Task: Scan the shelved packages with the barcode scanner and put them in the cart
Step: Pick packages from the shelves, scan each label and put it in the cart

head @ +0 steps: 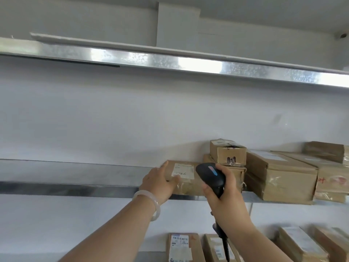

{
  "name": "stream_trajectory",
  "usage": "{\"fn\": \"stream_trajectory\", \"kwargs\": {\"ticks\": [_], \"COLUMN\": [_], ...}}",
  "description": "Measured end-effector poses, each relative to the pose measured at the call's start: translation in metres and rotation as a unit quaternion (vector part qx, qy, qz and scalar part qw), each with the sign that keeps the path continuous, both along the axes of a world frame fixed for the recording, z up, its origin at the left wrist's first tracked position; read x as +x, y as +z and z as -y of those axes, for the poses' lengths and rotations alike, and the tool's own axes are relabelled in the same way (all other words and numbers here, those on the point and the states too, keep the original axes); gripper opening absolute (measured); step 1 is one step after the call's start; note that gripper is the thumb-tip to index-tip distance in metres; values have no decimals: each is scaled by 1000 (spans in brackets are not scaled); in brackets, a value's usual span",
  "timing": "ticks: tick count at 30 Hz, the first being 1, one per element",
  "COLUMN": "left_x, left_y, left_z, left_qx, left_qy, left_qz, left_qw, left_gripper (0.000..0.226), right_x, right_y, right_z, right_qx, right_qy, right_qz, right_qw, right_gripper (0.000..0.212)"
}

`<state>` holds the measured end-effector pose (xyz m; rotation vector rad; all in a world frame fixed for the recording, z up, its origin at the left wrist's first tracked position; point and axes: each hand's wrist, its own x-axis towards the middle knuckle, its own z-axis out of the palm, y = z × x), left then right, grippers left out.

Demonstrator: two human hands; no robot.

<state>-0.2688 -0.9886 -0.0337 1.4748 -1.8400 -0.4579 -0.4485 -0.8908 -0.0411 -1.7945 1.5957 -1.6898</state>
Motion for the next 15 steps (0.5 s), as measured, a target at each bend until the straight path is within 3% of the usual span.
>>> {"fn": "stream_trajectory", "kwargs": {"ticks": [4,8,12,15], "left_x": [-4,-6,-2,1], "left_y": [6,3,-2,-13], "left_z": [10,14,4,-7], "left_qx": [27,73,25,-31], "left_qy": [37,13,24,45], "left_qz": [37,51,53,38], "left_qw": [998,996,998,998], "left_gripper": [68,58,40,45], "right_x": [-8,-14,-13,-10], "right_y": [-2,-4,-8,-14], "right_z": [12,21,24,25], "right_qx": [11,13,8,-3], "right_qy": [6,-1,-10,-19], "right_qz": [1,-5,-3,-10], "right_qw": [1000,1000,1000,1000], "right_gripper": [49,50,50,52]}}
